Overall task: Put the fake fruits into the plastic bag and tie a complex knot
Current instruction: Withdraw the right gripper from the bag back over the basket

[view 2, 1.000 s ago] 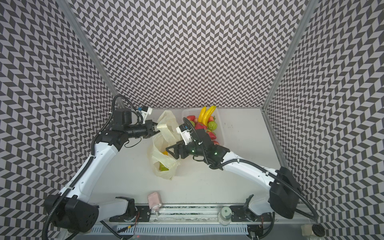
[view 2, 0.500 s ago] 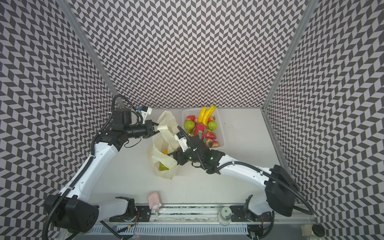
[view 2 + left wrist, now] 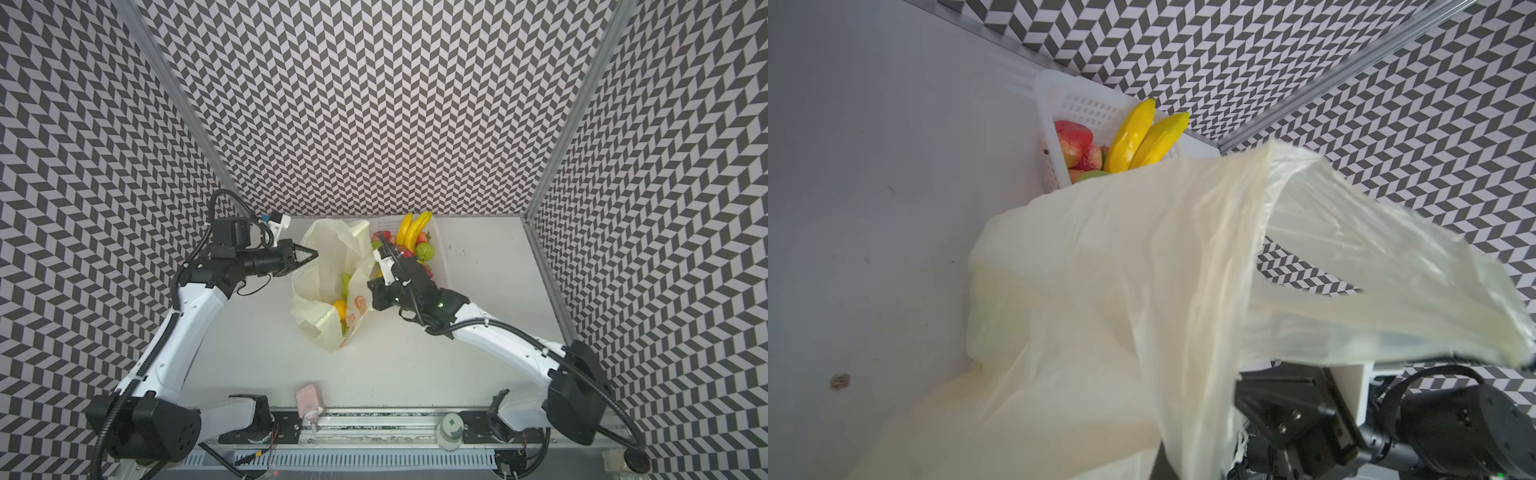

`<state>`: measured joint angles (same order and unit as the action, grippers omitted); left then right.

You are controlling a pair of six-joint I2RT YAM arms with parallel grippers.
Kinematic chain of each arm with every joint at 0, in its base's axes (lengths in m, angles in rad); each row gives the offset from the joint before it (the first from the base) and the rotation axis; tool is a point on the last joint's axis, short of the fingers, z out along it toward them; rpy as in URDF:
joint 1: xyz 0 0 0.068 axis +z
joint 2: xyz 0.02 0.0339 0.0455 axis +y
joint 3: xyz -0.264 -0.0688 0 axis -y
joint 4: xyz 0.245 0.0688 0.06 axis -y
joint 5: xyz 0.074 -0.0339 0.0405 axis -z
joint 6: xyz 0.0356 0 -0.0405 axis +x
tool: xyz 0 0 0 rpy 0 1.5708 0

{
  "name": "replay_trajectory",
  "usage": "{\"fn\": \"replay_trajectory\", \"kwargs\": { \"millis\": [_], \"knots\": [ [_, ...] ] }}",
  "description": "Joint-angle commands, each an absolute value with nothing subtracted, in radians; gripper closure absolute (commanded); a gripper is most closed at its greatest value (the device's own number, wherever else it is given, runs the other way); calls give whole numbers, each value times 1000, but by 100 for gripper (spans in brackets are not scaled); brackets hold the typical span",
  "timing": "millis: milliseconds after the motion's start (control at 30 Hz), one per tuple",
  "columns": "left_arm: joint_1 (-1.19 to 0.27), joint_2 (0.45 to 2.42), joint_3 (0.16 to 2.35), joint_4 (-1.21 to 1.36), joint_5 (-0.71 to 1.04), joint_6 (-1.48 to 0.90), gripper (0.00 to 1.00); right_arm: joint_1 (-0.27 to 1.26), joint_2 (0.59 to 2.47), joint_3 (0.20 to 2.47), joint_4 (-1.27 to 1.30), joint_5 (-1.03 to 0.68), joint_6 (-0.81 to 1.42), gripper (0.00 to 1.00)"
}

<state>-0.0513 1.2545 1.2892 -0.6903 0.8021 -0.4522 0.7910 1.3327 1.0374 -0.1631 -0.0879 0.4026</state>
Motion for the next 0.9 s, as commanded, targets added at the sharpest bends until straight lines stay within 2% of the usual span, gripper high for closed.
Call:
{"fn": "replay_trajectory", "kwargs": {
  "millis": [0,167,400,567,667,867],
  "knots": [
    [-28,1238,1346,-788,758,-364,100,734,1293,1034,-168,-173,382,100],
    [-15,1241,1400,-878,686,-312,100,666,1328,1079,-232,-250,329,100],
    [-15,1247,1390,-906,679,-288,100,628,1379,1116,-235,-383,276,98],
    [-15,1245,1369,-878,702,-303,100,589,1345,1138,-321,-425,226,59],
    [-15,1247,1364,-861,709,-314,100,560,1287,1112,-323,-448,216,43],
    [-3,1250,1358,-848,703,-316,100,463,1200,1065,-314,-433,223,18]
  ]
}}
